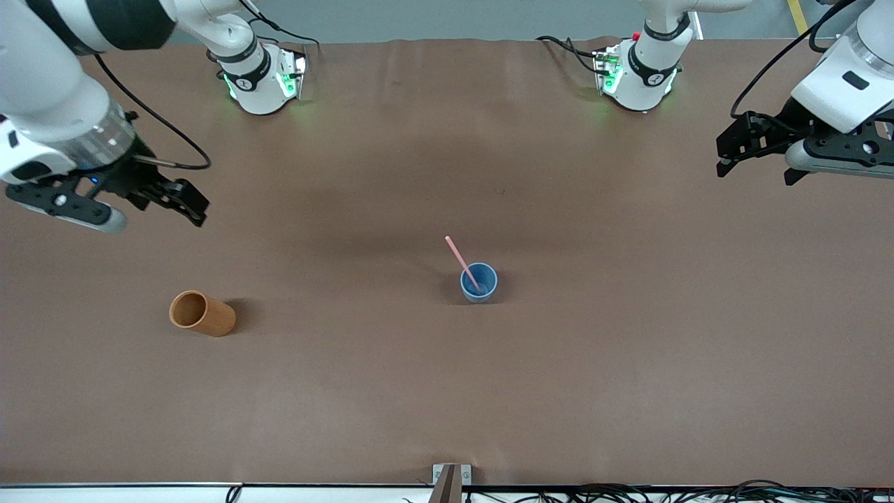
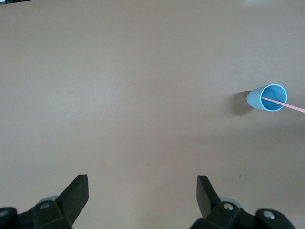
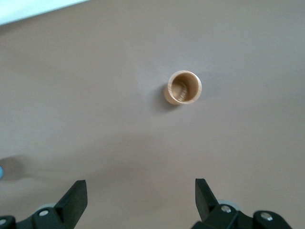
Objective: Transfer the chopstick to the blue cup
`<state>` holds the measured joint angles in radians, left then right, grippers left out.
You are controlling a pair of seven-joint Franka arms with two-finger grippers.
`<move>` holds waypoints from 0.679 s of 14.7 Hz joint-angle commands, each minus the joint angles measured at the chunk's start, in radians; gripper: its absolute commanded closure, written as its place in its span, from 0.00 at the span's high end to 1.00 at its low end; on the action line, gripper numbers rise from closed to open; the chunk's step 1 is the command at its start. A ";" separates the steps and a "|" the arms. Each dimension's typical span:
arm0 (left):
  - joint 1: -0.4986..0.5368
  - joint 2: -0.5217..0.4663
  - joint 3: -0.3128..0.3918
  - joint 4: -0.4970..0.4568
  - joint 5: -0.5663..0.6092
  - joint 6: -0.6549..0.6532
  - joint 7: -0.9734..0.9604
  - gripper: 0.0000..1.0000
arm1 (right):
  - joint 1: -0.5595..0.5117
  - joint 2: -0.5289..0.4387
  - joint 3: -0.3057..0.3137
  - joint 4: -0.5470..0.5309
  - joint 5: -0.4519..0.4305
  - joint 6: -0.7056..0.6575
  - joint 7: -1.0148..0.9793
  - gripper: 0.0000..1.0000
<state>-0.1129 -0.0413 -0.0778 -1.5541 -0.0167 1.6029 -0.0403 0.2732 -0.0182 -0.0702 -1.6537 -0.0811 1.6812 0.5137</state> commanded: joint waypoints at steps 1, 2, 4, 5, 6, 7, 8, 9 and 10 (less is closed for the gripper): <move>0.009 0.011 -0.003 0.026 -0.017 -0.039 0.005 1.00 | -0.080 -0.138 0.023 -0.171 0.001 0.034 -0.055 1.00; 0.009 0.011 -0.003 0.028 -0.019 -0.059 0.003 1.00 | -0.107 -0.149 0.021 -0.178 0.003 0.029 -0.104 1.00; 0.009 0.011 -0.003 0.028 -0.022 -0.066 0.003 1.00 | -0.185 -0.157 0.021 -0.176 0.003 0.020 -0.223 1.00; 0.009 0.012 -0.003 0.028 -0.019 -0.066 0.003 1.00 | -0.216 -0.158 0.021 -0.173 0.003 0.020 -0.268 1.00; 0.009 0.011 -0.003 0.028 -0.017 -0.066 0.003 1.00 | -0.242 -0.158 0.021 -0.166 0.003 0.015 -0.305 1.00; 0.009 0.011 -0.003 0.028 -0.017 -0.066 0.005 1.00 | -0.265 -0.154 0.020 -0.140 0.003 0.006 -0.334 1.00; 0.009 0.011 -0.003 0.029 -0.016 -0.066 0.005 1.00 | -0.285 -0.151 0.021 -0.103 0.003 0.002 -0.349 1.00; 0.009 0.011 -0.003 0.029 -0.016 -0.066 0.007 1.00 | -0.299 -0.143 0.021 -0.059 0.006 -0.012 -0.357 1.00; 0.010 0.012 -0.003 0.032 -0.017 -0.066 0.008 1.00 | -0.308 -0.128 0.020 -0.008 0.010 -0.032 -0.371 1.00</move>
<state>-0.1126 -0.0401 -0.0777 -1.5532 -0.0187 1.5623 -0.0403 -0.0013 -0.1535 -0.0704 -1.7464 -0.0815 1.6863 0.1714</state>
